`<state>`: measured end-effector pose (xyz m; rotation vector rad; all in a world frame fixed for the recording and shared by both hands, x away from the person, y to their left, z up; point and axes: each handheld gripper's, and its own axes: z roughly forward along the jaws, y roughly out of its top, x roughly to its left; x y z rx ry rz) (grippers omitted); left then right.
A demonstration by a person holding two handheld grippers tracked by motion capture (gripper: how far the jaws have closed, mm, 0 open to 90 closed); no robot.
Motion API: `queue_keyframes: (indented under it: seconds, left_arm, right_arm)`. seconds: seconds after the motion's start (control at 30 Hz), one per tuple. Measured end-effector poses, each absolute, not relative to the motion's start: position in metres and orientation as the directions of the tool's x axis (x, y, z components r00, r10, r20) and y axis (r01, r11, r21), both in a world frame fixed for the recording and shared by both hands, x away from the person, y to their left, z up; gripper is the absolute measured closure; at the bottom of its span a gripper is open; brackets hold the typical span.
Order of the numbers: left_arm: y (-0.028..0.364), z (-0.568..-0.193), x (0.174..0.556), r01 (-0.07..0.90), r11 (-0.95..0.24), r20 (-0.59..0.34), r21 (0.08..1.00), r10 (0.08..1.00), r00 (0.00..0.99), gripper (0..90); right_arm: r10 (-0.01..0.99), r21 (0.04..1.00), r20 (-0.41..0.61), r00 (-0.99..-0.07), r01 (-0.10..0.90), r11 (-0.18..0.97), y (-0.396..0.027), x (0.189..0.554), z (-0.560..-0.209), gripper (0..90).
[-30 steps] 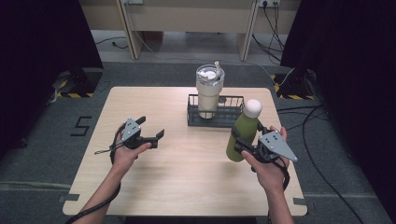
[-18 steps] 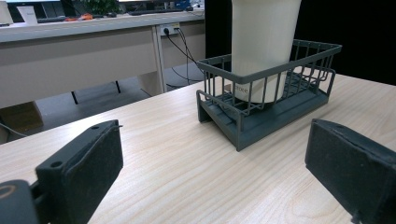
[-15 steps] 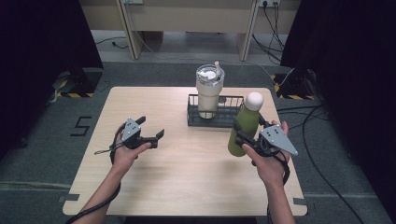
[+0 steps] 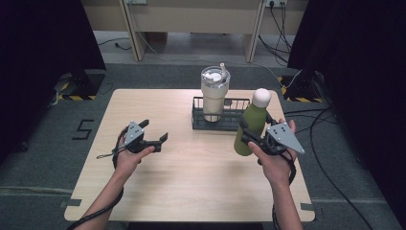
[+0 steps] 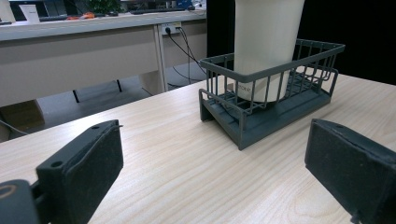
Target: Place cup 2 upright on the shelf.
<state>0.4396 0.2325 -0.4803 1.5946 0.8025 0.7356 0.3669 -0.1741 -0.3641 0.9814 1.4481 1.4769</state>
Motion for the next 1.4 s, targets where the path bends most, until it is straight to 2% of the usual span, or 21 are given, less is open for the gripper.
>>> queue_keyframes:
  seconds: [1.4]
  left_arm:
    - [0.236, -0.48, 0.44, 0.111, -0.111, 0.03, 0.988, 0.826, 0.563, 3.6]
  right_arm:
    - [0.948, 0.997, -0.011, -0.317, -0.075, -0.013, -0.173, 0.396, -0.342, 25.0]
